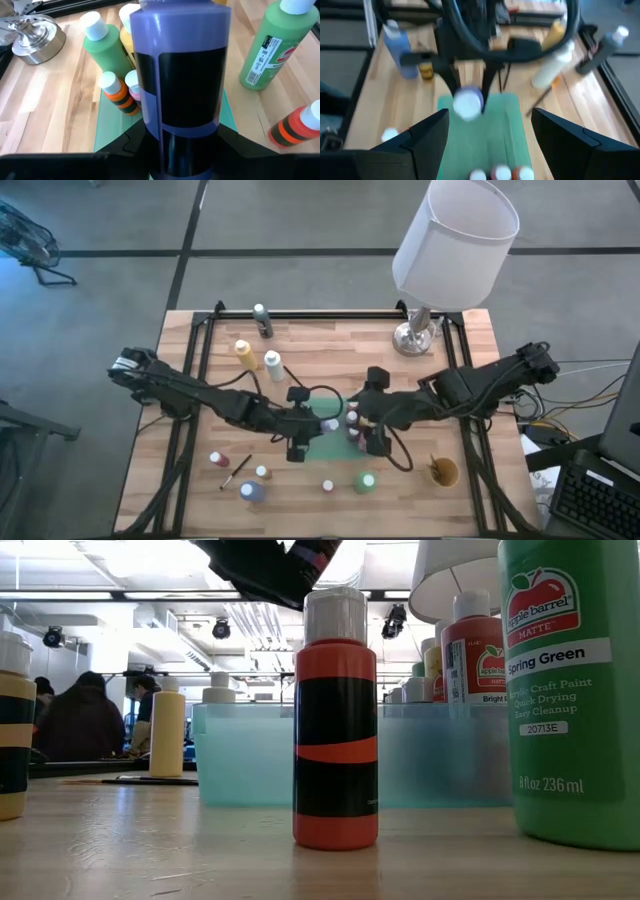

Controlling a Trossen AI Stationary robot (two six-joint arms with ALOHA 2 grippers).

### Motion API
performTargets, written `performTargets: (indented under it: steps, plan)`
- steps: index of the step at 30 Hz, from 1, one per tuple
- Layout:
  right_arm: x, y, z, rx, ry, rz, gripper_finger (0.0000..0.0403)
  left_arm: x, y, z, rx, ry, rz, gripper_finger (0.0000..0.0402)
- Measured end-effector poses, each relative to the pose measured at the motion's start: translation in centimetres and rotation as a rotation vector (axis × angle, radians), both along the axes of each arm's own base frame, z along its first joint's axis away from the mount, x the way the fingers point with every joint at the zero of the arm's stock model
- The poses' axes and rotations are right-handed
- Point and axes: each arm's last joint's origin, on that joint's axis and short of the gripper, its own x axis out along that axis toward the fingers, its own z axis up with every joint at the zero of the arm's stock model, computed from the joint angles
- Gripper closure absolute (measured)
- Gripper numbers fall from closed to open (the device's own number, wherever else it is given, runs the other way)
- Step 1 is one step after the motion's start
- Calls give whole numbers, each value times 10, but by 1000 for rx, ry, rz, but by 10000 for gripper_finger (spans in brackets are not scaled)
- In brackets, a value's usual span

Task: Pick & Place Paint Supplies
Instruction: Put the purple paint bottle into the green bin

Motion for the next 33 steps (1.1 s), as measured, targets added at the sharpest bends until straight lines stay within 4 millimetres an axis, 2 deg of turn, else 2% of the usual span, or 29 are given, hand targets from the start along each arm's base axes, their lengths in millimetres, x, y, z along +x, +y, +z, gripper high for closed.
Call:
performTargets:
  steps: [3, 8, 16, 27, 33]
  plan:
    - [6, 1, 2, 19, -49, -1, 126, 0, 0, 1, -1, 0, 2, 259]
    - [9, 2, -5, 5, -14, 12, 141, 0, 0, 2, -6, 4, 7, 259]
    - [29, 2, -28, -33, 63, 27, 160, 1, 2, 2, -7, 5, 13, 259]
    - [38, 3, -34, -12, 85, 40, 133, 1, 2, 1, -8, 11, 15, 259]
    - [45, 4, -37, 0, 66, 54, 139, 1, 2, 1, -8, 9, 15, 259]
